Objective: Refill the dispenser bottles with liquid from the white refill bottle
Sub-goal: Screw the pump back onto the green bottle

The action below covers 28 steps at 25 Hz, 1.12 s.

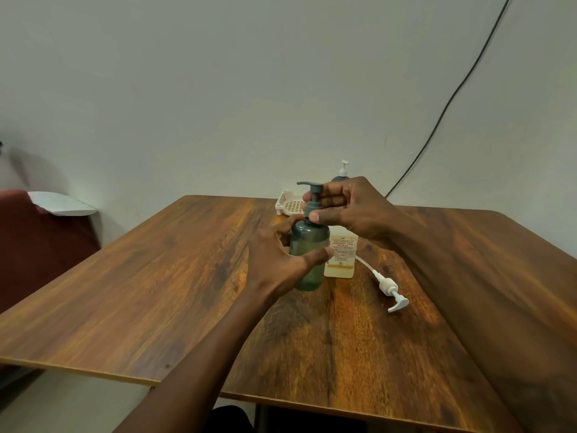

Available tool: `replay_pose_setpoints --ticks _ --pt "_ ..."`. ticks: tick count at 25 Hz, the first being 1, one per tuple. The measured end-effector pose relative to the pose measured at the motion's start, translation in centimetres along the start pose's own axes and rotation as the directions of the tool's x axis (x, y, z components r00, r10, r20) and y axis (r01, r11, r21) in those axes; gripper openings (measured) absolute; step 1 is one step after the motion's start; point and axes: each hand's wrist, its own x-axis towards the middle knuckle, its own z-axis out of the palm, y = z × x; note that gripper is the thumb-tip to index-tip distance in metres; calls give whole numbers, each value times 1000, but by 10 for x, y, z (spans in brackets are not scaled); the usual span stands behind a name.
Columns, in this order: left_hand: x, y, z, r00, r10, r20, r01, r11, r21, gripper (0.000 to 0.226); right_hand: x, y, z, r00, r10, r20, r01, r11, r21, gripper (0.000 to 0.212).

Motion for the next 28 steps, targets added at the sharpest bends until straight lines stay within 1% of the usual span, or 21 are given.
replay_pose_setpoints --ticks 2,5,7,9,10,11,13,14,15,16,17,18,19,20,21,22,24,25,26,27,28 --pt "-2 0 4 999 5 -36 -4 1000 28 63 -2 -2 5 990 -4 -142 -11 994 -110 43" --pt "-1 1 9 996 42 -83 -36 997 67 65 -5 -4 19 918 -51 -394 -83 946 -314 56" --pt "3 4 11 993 41 -111 -36 998 52 63 -5 -8 26 887 -85 -454 -77 942 -327 61" --pt "8 6 11 992 27 -127 -21 999 43 63 -4 -11 26 900 -65 -430 -47 969 -244 60" --pt "11 7 11 991 24 -128 -18 999 49 64 -3 -13 24 925 -34 -378 -27 988 -154 59" --pt "13 7 9 992 24 -127 -18 998 54 65 -1 -13 21 954 0 -298 -7 1000 -21 52" --pt "16 7 6 991 25 -128 -19 999 46 65 0 -12 15 992 23 -123 11 963 270 32" --pt "16 8 5 991 26 -129 -21 999 38 64 -1 -12 12 997 -1 -79 27 946 323 32" --pt "16 8 4 991 29 -130 -25 999 35 63 -1 -10 11 996 -27 -88 53 951 306 37" --pt "16 8 4 991 36 -129 -31 999 37 63 -3 -8 11 989 -43 -143 78 966 248 42" --pt "15 9 5 991 36 -130 -31 999 43 64 -3 -7 12 972 -51 -231 93 980 175 47" --pt "14 9 6 990 36 -134 -30 998 50 66 -3 -7 14 948 -56 -315 91 991 96 53" --pt "15 9 6 990 38 -136 -30 998 58 66 -3 -8 17 931 -61 -360 79 996 37 60" --pt "15 10 7 990 43 -136 -35 997 63 66 -3 -9 20 928 -67 -368 68 998 -10 66" --pt "17 11 6 990 48 -132 -40 997 62 65 -2 -12 21 938 -76 -337 71 997 -29 68" --pt "18 11 5 990 52 -128 -45 997 55 64 -1 -15 22 957 -76 -279 77 997 -6 64" --pt "20 13 1 990 66 -124 -61 997 41 64 0 -21 19 990 -45 -135 67 985 159 47" --pt "20 13 0 989 76 -125 -72 997 33 63 0 -23 16 996 -39 -77 55 974 220 45" --pt "19 12 -2 989 81 -128 -78 997 27 64 -1 -23 12 997 -45 -58 57 972 226 46" --pt "19 12 -2 988 82 -128 -79 997 27 66 -1 -22 10 994 -55 -93 71 981 181 49" --pt "18 11 -2 989 83 -125 -79 996 34 68 -2 -21 10 983 -67 -173 86 990 110 51"
